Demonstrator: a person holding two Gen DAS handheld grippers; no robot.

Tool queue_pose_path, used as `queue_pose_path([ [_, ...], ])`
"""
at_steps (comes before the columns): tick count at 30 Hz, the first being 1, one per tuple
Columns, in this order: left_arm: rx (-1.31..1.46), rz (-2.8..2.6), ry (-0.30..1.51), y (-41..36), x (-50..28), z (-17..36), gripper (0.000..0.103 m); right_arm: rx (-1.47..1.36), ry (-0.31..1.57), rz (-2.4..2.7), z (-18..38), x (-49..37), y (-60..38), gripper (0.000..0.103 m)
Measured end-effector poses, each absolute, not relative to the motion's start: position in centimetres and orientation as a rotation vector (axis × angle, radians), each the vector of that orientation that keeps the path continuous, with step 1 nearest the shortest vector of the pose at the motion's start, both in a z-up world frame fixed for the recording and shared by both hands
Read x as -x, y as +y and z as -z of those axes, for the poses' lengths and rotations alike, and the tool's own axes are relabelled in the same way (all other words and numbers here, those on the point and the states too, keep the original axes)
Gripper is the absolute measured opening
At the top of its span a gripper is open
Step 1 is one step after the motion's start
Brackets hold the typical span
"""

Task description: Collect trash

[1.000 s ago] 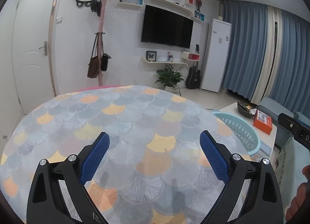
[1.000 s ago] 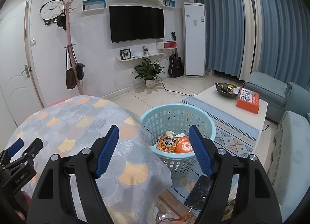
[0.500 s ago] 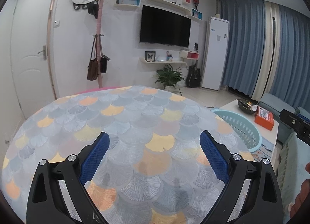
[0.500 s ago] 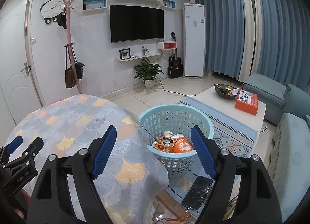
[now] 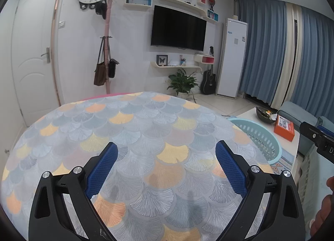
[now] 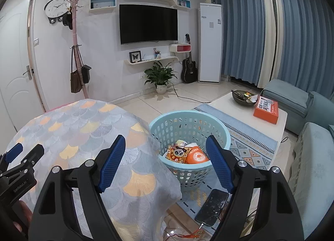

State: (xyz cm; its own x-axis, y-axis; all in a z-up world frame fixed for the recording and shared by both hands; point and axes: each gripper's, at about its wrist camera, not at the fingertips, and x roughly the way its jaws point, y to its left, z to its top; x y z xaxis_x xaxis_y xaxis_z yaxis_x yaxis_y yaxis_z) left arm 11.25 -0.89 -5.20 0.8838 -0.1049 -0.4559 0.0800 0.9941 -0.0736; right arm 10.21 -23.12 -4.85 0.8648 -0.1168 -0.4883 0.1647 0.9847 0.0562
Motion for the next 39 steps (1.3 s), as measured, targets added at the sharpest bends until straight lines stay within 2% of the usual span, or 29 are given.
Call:
queue_pose_path([
  [39,0.055,0.1,0.48,-0.9,-11.12,5.15,0.092,-0.098,0.519,0.126,5.48,-10.74,-23.21,0.075],
])
